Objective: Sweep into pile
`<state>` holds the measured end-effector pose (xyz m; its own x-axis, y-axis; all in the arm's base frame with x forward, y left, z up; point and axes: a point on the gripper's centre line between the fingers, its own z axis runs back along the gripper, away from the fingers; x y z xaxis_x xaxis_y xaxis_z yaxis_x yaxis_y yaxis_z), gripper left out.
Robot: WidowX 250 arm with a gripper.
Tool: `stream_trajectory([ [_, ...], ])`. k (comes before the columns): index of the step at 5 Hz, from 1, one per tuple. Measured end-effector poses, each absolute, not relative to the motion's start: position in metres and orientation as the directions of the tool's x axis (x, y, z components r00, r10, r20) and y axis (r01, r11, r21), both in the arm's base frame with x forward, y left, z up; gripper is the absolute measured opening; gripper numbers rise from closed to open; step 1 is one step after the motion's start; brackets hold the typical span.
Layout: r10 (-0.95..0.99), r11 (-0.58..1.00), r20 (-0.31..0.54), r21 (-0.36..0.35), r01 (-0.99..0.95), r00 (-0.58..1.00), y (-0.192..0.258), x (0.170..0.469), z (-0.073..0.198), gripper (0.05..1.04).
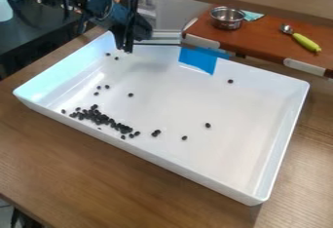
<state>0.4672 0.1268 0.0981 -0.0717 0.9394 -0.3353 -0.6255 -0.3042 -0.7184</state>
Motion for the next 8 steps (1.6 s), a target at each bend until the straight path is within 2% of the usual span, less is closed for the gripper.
stream_trajectory([
  [1, 0.943, -0.311, -0.317, -0.732, -0.606, -0.102, 0.137, 0.478, 0.094, 0.103],
  [3, 0.959, -0.274, -0.257, -0.737, -0.618, -0.119, 0.146, 0.480, 0.085, 0.103],
  [5, 0.982, -0.185, -0.164, -0.696, -0.694, -0.097, 0.139, 0.455, 0.050, 0.102],
  [7, 0.991, -0.128, -0.126, -0.697, -0.705, -0.054, 0.136, 0.445, 0.042, 0.103],
  [8, 0.990, -0.124, -0.137, -0.683, -0.720, -0.041, 0.130, 0.433, 0.042, 0.103],
])
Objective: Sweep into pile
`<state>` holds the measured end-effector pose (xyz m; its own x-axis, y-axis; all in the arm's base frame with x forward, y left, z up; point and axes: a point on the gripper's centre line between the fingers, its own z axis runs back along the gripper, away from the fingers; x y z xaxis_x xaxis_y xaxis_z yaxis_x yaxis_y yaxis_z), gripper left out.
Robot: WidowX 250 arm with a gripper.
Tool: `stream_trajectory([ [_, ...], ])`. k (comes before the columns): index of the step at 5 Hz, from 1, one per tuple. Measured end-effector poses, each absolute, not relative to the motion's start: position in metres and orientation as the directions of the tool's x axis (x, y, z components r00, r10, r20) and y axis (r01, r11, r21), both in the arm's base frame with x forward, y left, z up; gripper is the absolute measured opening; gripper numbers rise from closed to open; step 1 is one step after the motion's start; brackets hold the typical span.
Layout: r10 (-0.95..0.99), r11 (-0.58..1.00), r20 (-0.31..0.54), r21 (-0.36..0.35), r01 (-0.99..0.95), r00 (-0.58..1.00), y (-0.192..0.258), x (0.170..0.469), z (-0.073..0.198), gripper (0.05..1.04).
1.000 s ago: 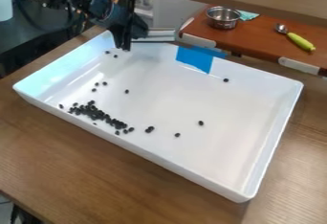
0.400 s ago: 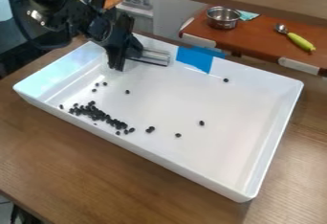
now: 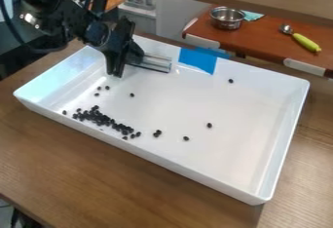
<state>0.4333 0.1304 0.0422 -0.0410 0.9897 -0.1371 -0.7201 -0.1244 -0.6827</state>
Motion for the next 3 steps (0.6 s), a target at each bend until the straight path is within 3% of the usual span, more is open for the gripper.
stream_trajectory([
  [3, 0.960, -0.278, -0.194, -0.584, -0.763, -0.201, 0.104, 0.369, 0.046, 0.102],
])
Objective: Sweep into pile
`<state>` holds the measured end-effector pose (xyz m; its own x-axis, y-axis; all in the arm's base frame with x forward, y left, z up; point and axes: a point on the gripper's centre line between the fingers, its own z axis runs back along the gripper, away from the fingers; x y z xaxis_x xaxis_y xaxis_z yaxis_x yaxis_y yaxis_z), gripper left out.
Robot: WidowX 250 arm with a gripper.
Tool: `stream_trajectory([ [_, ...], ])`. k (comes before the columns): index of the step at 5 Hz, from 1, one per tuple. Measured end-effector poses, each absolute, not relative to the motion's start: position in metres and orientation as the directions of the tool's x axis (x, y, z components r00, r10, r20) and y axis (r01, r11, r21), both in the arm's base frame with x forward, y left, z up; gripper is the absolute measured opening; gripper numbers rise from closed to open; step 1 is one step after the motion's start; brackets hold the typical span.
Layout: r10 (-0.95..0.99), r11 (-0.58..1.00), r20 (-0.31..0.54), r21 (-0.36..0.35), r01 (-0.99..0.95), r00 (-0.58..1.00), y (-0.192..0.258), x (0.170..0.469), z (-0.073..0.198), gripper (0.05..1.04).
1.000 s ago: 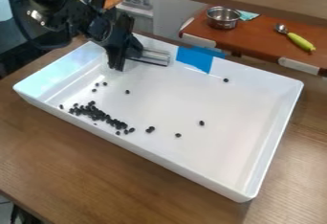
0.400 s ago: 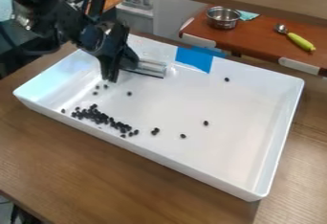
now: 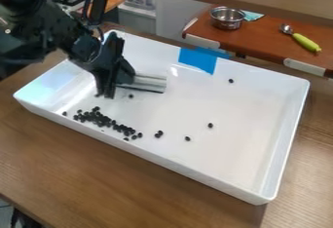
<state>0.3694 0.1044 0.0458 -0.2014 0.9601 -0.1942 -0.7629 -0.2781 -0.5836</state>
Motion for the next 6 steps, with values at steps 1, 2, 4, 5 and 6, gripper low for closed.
stream_trajectory([
  [1, 0.955, -0.295, -0.203, -0.561, -0.774, -0.217, 0.097, 0.351, 0.046, 0.102],
  [2, 0.960, -0.279, -0.186, -0.539, -0.795, -0.211, 0.091, 0.328, 0.046, 0.102],
  [4, 0.958, -0.273, -0.215, -0.486, -0.830, -0.189, 0.089, 0.295, 0.048, 0.102],
  [5, 0.961, -0.246, -0.234, -0.483, -0.840, -0.147, 0.082, 0.288, 0.049, 0.102],
  [6, 0.960, -0.207, -0.274, -0.549, -0.810, -0.059, 0.075, 0.308, 0.056, 0.102],
])
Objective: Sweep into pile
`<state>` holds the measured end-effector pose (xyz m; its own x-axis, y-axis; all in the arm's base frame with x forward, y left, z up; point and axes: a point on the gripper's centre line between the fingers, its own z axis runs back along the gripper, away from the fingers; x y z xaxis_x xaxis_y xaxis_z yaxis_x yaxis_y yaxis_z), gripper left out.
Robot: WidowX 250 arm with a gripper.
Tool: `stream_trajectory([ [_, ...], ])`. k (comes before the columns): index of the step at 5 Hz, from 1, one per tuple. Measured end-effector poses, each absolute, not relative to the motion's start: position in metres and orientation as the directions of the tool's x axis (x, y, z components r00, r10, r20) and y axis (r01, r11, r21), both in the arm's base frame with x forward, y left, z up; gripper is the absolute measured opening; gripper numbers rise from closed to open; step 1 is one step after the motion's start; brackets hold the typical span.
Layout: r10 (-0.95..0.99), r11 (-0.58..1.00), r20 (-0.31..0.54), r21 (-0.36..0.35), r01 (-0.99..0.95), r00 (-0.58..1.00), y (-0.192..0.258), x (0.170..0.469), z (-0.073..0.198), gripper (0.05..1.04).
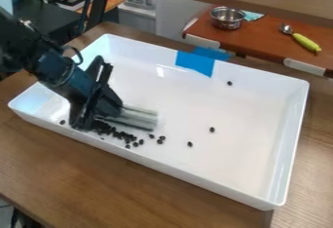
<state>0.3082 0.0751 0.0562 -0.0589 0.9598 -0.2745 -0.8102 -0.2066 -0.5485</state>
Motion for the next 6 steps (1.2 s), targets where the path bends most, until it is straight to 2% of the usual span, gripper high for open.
stream_trajectory([
  [2, 0.910, -0.090, -0.365, -0.635, -0.767, 0.196, 0.025, 0.382, 0.080, 0.102],
  [3, 0.886, -0.044, -0.378, -0.644, -0.764, 0.268, -0.003, 0.405, 0.083, 0.102],
  [5, 0.862, 0.083, -0.332, -0.654, -0.752, 0.384, -0.047, 0.408, 0.085, 0.102],
  [6, 0.835, 0.219, -0.265, -0.644, -0.733, 0.483, -0.054, 0.394, 0.067, 0.102],
])
